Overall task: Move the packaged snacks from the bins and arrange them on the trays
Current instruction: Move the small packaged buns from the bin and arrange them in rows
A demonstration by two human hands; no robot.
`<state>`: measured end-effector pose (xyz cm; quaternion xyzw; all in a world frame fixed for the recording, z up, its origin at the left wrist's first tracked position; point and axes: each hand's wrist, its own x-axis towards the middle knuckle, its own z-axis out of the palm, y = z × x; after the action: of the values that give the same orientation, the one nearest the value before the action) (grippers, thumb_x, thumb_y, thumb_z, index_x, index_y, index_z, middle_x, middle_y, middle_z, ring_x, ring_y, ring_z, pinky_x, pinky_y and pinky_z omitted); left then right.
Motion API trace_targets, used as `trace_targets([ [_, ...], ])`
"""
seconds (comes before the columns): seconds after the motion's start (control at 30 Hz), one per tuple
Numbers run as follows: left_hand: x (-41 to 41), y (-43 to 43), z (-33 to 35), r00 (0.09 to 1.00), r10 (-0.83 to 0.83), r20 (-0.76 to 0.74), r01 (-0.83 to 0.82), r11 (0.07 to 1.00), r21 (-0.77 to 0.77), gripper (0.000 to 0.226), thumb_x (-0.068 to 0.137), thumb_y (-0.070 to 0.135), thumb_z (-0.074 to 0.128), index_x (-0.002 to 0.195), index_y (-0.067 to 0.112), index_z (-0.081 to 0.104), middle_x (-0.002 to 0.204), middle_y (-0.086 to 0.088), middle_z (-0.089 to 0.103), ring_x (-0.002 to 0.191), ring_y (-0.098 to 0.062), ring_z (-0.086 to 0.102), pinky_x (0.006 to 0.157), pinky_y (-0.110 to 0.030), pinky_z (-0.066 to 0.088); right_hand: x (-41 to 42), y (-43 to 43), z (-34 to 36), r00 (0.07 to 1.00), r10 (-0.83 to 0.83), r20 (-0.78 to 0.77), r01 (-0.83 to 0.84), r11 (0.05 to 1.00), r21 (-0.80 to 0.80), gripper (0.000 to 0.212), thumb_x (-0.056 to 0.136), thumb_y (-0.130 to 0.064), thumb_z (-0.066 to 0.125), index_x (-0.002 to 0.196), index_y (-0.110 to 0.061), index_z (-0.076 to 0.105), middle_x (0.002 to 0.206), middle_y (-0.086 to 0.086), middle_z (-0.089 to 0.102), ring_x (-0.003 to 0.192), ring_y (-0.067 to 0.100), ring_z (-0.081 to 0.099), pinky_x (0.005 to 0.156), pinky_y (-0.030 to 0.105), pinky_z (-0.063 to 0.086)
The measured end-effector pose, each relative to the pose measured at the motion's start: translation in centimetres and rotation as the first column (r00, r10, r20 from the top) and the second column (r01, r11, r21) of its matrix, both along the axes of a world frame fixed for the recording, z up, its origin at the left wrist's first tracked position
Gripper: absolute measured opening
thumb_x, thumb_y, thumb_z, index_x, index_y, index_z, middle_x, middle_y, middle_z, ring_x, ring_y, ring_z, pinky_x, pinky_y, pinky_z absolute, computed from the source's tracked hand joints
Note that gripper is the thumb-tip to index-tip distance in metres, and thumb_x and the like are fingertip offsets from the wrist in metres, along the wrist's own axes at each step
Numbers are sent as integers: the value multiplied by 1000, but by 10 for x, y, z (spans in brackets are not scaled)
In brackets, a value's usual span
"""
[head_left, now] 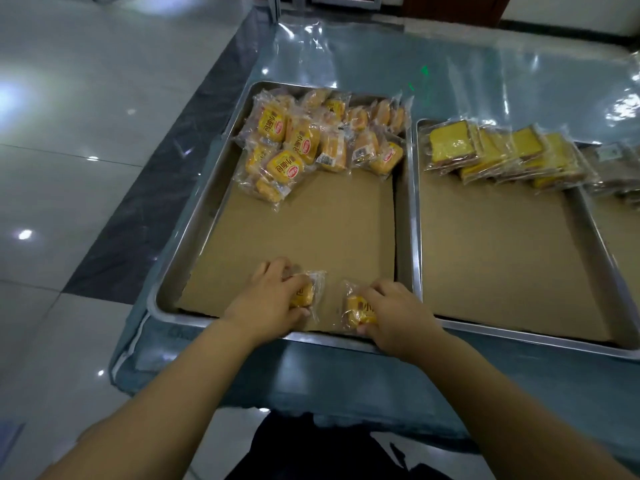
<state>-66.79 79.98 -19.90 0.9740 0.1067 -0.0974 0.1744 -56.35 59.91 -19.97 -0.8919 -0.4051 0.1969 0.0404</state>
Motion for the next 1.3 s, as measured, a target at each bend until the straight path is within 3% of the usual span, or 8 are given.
trace_targets([
  [0.2, -2, -15, -3, 993, 115, 8, -113, 983, -143, 55, 77, 43, 69, 128, 36, 50, 131, 5, 39, 116, -19, 25, 95, -24, 25, -2, -3, -1, 1000, 17, -4, -17, 999, 31, 63, 85, -42, 62, 140, -24, 37, 134, 3, 41, 120, 22, 39, 103, 35, 35],
  [0.47, 11, -16, -2, 998, 70, 2, -68, 967, -245, 55, 73, 47, 73, 124, 40, 55, 120, 12, 45, 109, -13, 30, 89, -19, 25, 11, 4, 8, 991, -34, -131, 38, 999, 31, 58, 84, -40, 63, 137, -27, 43, 134, 0, 44, 122, 20, 38, 101, 32, 34],
  [0.77, 40, 61, 8, 944, 286, 164, -204, 898, -390, 34, 81, 38, 68, 112, 26, 63, 111, 6, 58, 102, -12, 54, 88, -29, 45, 46, 50, 31, 969, -181, -171, 211, 961, 181, 42, 86, -38, 61, 125, -26, 53, 123, -5, 57, 106, 13, 53, 90, 31, 46],
  [0.83, 54, 85, 10, 926, 334, 174, -250, 891, -380, 36, 82, 41, 66, 114, 24, 60, 110, 5, 60, 97, -11, 56, 82, -29, 46, 52, 67, 34, 961, -221, -168, 251, 950, 184, 41, 87, -39, 61, 125, -26, 54, 120, -6, 59, 105, 14, 55, 88, 33, 47],
  [1.0, 99, 133, 13, 891, 355, 284, -262, 912, -316, 39, 86, 37, 62, 122, 25, 54, 117, 1, 50, 110, -17, 45, 94, -33, 41, 65, 104, 32, 951, -280, -127, 301, 934, 195, 38, 87, -41, 59, 122, -28, 54, 112, -9, 62, 98, 9, 56, 77, 27, 45],
  [1.1, 126, 148, 13, 890, 379, 255, -302, 907, -295, 50, 90, 39, 54, 136, 29, 38, 128, -5, 40, 120, -24, 33, 95, -38, 35, 72, 121, 31, 948, -295, -123, 312, 937, 160, 38, 89, -44, 55, 124, -30, 51, 112, -11, 61, 98, 8, 56, 78, 28, 48],
  [1.17, 142, 155, 12, 906, 359, 226, -301, 919, -254, 48, 92, 38, 51, 136, 23, 40, 134, -8, 41, 122, -28, 34, 99, -43, 35, 76, 129, 29, 940, -312, -138, 330, 934, 138, 38, 89, -44, 55, 124, -31, 51, 113, -12, 60, 98, 6, 55, 79, 28, 48],
  [1.3, 157, 159, 11, 941, 285, 181, -227, 931, -285, 28, 89, 27, 58, 116, 21, 58, 105, -2, 61, 97, -20, 56, 84, -41, 50, 83, 143, 25, 908, -366, -203, 391, 915, 98, 40, 88, -41, 59, 125, -29, 50, 114, -9, 60, 98, 9, 56, 82, 30, 50],
])
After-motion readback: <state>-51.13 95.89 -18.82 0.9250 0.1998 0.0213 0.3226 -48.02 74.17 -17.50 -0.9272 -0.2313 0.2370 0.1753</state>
